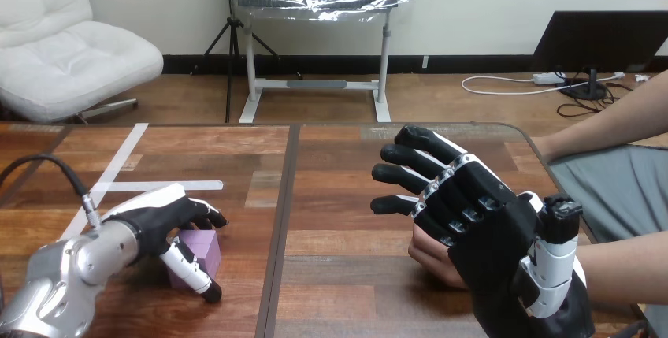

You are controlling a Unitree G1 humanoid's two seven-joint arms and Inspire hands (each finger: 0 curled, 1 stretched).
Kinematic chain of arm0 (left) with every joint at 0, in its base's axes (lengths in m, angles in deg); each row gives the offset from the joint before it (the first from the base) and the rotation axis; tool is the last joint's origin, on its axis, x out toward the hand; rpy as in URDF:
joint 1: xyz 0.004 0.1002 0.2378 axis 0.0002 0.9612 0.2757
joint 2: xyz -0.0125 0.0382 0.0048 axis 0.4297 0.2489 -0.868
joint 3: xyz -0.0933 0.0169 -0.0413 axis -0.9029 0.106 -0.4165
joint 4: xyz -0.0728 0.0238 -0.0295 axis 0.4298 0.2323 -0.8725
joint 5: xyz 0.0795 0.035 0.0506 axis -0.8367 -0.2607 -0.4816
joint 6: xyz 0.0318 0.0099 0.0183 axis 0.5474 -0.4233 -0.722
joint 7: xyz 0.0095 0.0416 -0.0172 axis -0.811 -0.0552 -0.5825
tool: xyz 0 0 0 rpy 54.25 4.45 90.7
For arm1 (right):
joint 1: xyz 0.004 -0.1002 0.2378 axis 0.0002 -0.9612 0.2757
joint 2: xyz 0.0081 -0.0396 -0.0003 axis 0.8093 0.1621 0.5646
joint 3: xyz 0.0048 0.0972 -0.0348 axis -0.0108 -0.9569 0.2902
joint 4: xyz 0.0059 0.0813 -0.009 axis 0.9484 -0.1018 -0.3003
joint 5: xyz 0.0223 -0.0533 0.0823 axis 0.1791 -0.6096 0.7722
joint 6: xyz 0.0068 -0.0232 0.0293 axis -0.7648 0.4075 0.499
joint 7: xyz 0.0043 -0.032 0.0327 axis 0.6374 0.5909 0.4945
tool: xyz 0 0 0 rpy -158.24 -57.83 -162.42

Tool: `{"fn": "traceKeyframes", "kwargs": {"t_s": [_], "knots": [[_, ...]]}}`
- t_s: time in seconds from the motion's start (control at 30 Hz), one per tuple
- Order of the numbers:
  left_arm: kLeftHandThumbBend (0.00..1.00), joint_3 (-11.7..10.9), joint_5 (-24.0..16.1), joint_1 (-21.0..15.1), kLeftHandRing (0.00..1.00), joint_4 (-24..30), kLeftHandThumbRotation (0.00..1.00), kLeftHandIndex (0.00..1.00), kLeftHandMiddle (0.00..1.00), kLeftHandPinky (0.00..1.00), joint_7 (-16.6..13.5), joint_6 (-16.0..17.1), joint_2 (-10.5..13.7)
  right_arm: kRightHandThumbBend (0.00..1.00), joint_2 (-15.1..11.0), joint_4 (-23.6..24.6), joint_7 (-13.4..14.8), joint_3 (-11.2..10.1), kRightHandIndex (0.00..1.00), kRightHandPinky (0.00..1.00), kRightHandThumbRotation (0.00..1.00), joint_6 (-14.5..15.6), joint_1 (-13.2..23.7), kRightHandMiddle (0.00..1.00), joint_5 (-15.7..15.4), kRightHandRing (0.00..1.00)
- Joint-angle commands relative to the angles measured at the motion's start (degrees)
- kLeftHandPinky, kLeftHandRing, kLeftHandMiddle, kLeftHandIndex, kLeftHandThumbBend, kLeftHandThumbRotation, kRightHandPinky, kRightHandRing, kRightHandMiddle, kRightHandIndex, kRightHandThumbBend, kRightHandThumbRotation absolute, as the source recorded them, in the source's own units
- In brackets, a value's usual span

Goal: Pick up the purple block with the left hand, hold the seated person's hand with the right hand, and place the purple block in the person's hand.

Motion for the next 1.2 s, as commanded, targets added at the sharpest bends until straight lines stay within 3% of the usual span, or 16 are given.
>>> {"fn": "traceKeyframes", "kwargs": {"t_s": [0.0,0.33,0.67,0.87,1.0,1.17], "knots": [[0.97,1.05,-1.24,-4.59,0.86,1.73,0.02,0.8,0.84,0.95,-0.18,-0.01,1.5,0.9,1.11,1.3,0.34,-0.39,0.83,0.71,0.94,-0.78,2.63,0.82,0.89,0.82],[0.95,2.38,-3.89,-4.98,0.85,2.01,0.0,0.8,0.84,0.94,-0.64,-0.46,1.91,0.9,1.01,1.39,0.33,-0.38,0.83,0.71,0.94,-0.78,2.61,0.83,0.99,0.82],[0.93,3.49,-7.46,-4.91,0.82,2.21,0.0,0.77,0.81,0.88,-3.13,-1.38,1.74,0.9,1.1,1.32,0.28,-0.37,0.83,0.71,0.94,-0.94,2.66,0.83,1.06,0.82],[0.88,3.75,-8.57,-4.78,0.76,2.33,0.0,0.76,0.78,0.71,-4.15,-3.44,1.05,0.9,1.11,1.27,0.14,-0.37,0.83,0.72,0.94,-1.02,2.73,0.83,1.16,0.82],[0.8,3.77,-8.65,-4.6,0.62,2.31,0.0,0.74,0.73,0.5,-5.01,-3.7,0.83,0.9,1.1,1.43,0.32,-0.36,0.83,0.72,0.94,-0.84,2.75,0.83,1.13,0.82],[0.74,4.14,-9.28,-4.55,0.54,2.03,0.0,0.7,0.69,0.41,-6.06,-3.44,0.88,0.9,1.08,1.5,0.38,-0.38,0.83,0.71,0.94,-0.8,2.78,0.83,1.15,0.82]]}}
